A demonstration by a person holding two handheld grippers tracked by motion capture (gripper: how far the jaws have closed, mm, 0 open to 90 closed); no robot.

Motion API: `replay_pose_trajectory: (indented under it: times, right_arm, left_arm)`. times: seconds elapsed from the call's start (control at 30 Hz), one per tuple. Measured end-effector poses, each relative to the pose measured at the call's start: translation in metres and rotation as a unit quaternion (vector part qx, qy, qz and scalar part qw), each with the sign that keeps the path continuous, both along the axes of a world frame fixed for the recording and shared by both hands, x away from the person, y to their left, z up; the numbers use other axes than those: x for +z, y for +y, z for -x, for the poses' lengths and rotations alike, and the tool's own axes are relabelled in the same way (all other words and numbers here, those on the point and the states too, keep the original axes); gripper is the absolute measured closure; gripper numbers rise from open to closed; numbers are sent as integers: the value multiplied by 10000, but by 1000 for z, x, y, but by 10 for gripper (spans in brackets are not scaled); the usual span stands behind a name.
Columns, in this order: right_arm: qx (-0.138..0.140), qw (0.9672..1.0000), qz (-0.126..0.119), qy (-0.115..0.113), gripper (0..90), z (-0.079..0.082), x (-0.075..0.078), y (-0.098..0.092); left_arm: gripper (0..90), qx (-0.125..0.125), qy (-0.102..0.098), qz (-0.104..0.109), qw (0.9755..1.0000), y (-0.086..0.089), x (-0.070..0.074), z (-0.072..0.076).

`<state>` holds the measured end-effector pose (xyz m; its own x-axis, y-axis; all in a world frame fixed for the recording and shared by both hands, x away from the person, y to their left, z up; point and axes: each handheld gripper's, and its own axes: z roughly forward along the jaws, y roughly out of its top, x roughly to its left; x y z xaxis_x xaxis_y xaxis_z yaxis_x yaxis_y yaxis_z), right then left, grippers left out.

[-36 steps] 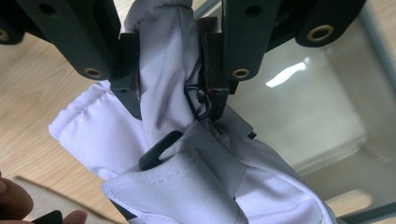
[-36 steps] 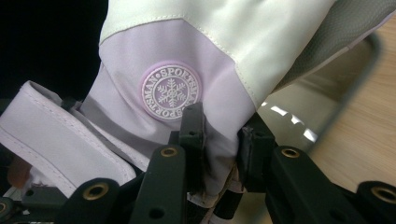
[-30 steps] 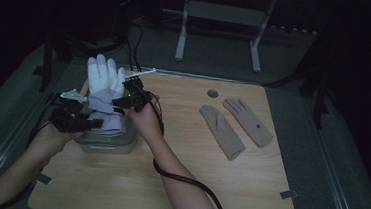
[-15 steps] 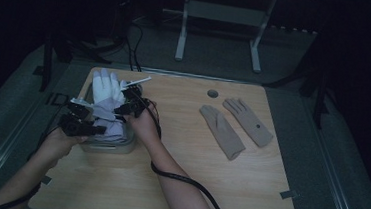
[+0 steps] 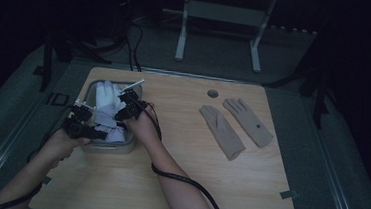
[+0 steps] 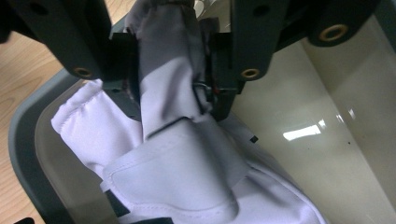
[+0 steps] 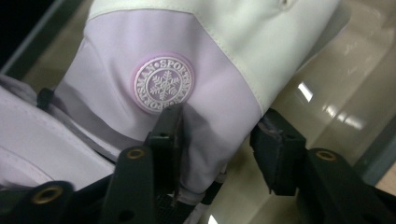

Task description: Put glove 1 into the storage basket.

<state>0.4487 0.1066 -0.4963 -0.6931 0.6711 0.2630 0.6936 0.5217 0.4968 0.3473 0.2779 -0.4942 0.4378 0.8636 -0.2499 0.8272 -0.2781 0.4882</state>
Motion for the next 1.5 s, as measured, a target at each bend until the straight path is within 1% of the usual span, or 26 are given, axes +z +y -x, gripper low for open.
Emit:
replay_pose_trajectory:
  times: [0.03,0.1,0.13,0.17,0.2,0.23,0.27,0.3,0.37,0.43,0.5,0.63,0.67,0.77,0.87,0.9,1.0,1.07,1.1,1.2,1.23,1.3,1.37,1.43,1.47,1.5]
  right_arm:
    - [48,9999,-79,-50,540,0,0,-3]
    - [36,9999,-66,-103,521,1,1,-3]
    - [38,9998,-1,-187,483,2,3,-3]
    - [61,9997,5,-216,476,2,4,-4]
    - [42,9998,-109,-165,459,2,6,-8]
    - [42,9998,-109,-165,459,2,6,-8]
    - [29,9995,-266,-180,406,3,9,-12]
    - [29,9995,-266,-180,406,3,9,-12]
    - [63,9987,-444,-238,386,4,14,-16]
    - [125,9982,-485,-322,355,7,19,-19]
    - [203,9978,-557,-310,323,10,22,-22]
    - [349,9967,-655,-318,212,14,29,-28]
    - [384,9966,-635,-362,207,17,32,-32]
    - [402,9959,-718,-369,195,20,36,-38]
    - [418,9955,-733,-436,194,21,39,-43]
    - [412,9954,-756,-432,194,22,40,-46]
    - [419,9950,-779,-467,189,24,43,-55]
    - [421,9946,-802,-504,189,26,44,-61]
    - [418,9944,-818,-524,188,28,45,-68]
    - [413,9943,-816,-540,188,30,46,-75]
    - [415,9942,-809,-567,186,31,46,-84]
    - [404,9943,-786,-588,186,32,47,-88]
    - [351,9945,-778,-609,184,32,47,-102]
    - [322,9946,-769,-617,183,33,47,-107]
    - [276,9949,-744,-621,184,33,47,-117]
    - [276,9949,-744,-621,184,33,47,-117]
  left_arm:
    - [573,14,20,-23,10000,-1,0,-1]
    - [558,-22,-34,-89,10000,-2,1,-1]
    - [534,21,-45,-141,9999,-4,1,-1]
    - [514,52,-42,-148,9999,-4,0,-1]
    - [457,86,-84,-222,9997,-5,0,0]
    - [448,86,-84,-222,9997,-5,0,0]
    - [423,125,-132,-264,9995,-6,0,1]
    - [412,156,-186,-262,9994,-6,1,2]
    - [411,183,-252,-330,9990,-6,3,4]
    - [405,251,-330,-277,9988,-5,6,5]
    - [395,334,-515,-301,9977,-3,10,9]
    - [394,460,-787,-176,9957,-1,18,16]
    - [394,470,-836,-138,9953,-1,19,17]
    - [394,391,-986,-250,9940,-5,24,21]
    - [394,314,-1092,-209,9933,-10,27,25]
    - [394,296,-1172,-200,9925,-12,29,27]
    - [396,286,-1281,-34,9913,-19,32,31]
    - [400,247,-1327,-17,9909,-24,32,32]
    - [406,178,-1351,51,9907,-30,33,34]
    - [409,68,-1364,66,9906,-37,33,35]
    - [411,-7,-1363,133,9906,-42,34,34]
    - [411,-32,-1357,157,9906,-44,34,34]
    - [411,-75,-1376,231,9902,-50,34,34]
    - [413,-140,-1396,280,9897,-56,34,35]
    - [422,-160,-1423,294,9893,-59,35,35]
    - [422,-214,-1418,300,9892,-62,35,35]
